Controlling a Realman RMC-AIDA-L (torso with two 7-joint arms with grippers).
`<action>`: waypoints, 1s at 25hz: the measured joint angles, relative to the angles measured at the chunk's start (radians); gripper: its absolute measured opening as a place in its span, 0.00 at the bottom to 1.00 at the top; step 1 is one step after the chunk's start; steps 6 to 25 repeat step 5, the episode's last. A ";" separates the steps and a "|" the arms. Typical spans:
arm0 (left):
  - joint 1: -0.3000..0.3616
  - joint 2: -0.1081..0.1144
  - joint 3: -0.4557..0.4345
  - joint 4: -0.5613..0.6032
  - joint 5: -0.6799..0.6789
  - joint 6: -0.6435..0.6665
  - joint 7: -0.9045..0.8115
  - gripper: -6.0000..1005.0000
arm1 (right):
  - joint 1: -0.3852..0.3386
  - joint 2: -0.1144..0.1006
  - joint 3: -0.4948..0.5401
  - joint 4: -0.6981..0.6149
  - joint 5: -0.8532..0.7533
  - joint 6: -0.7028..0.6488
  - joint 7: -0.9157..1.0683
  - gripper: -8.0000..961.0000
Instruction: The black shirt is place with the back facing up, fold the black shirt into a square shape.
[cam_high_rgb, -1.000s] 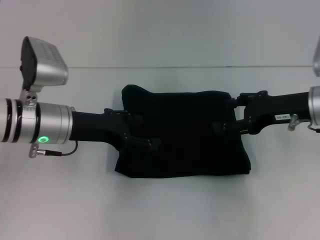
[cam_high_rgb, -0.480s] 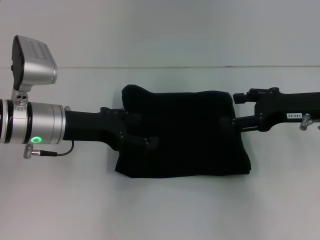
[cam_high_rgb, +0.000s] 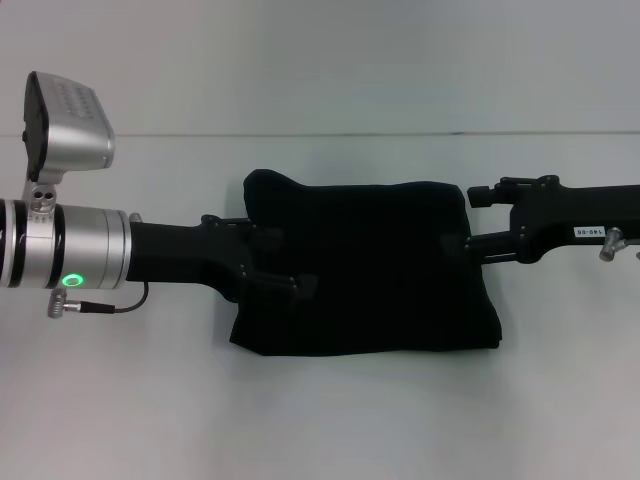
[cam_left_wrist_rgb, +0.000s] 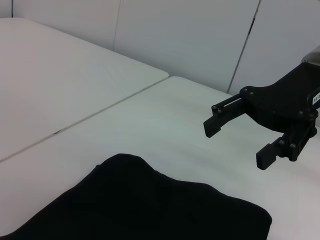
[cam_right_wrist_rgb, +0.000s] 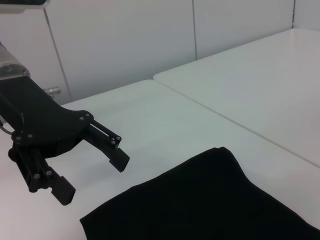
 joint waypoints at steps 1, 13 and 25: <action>0.000 0.000 0.000 0.000 0.000 0.000 0.000 0.90 | 0.000 0.000 0.000 0.000 0.000 -0.002 0.000 0.97; 0.000 0.000 0.000 0.000 0.000 0.000 0.000 0.90 | 0.000 0.000 0.000 0.000 0.000 -0.002 0.000 0.97; 0.000 0.000 0.000 0.000 0.000 0.000 0.000 0.90 | 0.000 0.000 0.000 0.000 0.000 -0.002 0.000 0.97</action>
